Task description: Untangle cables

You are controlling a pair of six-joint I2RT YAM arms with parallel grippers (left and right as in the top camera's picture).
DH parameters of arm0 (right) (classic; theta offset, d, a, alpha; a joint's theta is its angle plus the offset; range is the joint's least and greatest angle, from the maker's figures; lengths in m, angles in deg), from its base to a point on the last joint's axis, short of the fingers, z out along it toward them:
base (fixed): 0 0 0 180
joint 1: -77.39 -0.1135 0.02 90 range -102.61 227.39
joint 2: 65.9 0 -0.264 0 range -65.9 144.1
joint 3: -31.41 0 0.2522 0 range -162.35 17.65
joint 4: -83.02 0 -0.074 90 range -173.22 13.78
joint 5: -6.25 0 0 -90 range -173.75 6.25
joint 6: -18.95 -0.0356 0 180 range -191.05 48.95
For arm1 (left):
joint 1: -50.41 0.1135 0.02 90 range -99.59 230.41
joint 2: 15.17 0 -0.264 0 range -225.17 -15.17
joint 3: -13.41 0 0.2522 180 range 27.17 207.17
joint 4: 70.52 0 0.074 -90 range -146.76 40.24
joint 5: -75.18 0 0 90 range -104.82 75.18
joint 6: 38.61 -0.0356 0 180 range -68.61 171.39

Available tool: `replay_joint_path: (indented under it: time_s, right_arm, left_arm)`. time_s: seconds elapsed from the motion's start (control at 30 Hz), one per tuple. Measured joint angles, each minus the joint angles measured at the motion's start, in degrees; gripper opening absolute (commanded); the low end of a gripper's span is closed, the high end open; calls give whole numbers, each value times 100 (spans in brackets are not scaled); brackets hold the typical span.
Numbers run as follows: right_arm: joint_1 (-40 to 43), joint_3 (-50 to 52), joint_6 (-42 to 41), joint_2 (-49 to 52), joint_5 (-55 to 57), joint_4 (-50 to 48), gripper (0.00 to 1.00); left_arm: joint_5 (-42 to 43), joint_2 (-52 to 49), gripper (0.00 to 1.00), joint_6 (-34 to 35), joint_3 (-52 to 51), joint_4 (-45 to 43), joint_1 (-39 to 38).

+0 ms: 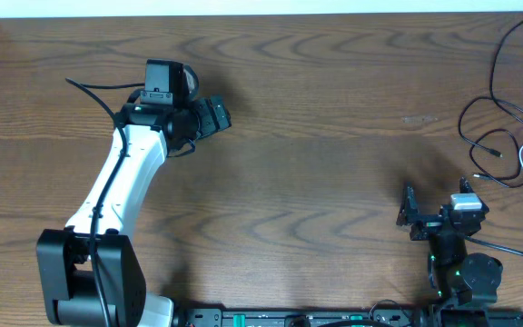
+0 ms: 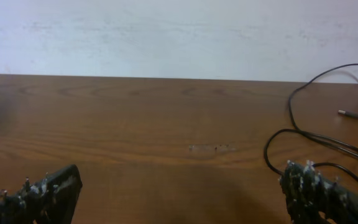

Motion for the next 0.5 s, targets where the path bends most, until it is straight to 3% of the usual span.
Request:
replay_joint_path:
  time_s: [0.5]
  right_arm:
    - [0,0,0,33,13,0,99]
  left_arm:
    - [0,0,98,0,0,-2,0]
